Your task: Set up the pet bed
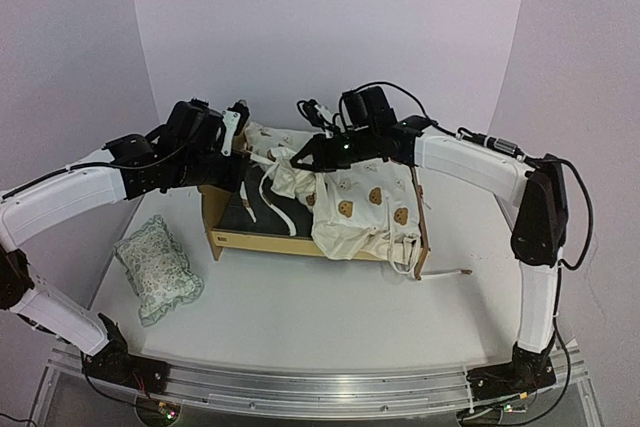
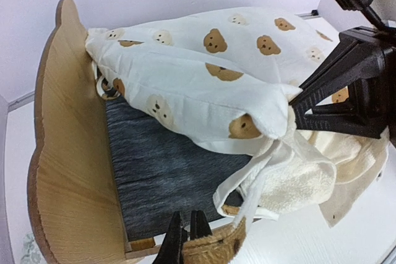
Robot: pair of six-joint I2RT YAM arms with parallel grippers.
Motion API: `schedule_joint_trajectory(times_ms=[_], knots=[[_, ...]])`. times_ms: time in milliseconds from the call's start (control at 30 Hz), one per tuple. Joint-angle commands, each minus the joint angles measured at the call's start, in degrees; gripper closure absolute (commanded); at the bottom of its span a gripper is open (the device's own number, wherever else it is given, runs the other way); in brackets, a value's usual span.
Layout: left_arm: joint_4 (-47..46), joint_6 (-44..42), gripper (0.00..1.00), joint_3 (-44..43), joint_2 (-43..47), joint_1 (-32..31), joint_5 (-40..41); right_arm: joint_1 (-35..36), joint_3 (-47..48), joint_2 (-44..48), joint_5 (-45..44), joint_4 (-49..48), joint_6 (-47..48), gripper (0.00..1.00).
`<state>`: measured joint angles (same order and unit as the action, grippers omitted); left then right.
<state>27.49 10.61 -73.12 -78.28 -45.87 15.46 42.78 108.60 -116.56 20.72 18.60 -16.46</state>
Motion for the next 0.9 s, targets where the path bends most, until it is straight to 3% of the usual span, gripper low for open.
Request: schedule_joint_trajectory(times_ms=[0,233,467,867], knots=[[6.0,1.6,1.00,-4.0,1.1,-0.2,6.0,-0.1,4.5,-2.5,0.9,-2.2,-1.6,1.00],[14.4,5.4,0.98,-7.6,-2.0,-0.2,7.8,1.5,2.5,-3.5,-10.4,-2.3,4.8,1.00],[19.9,11.3,0.95,-7.6,-3.1,-1.3,12.4,4.1,0.8,-4.9,-30.0,-2.3,11.0,1.00],[22.4,10.1,0.97,-18.0,-4.2,-1.3,24.9,5.5,10.2,-9.3,-23.5,-2.7,9.2,1.00]])
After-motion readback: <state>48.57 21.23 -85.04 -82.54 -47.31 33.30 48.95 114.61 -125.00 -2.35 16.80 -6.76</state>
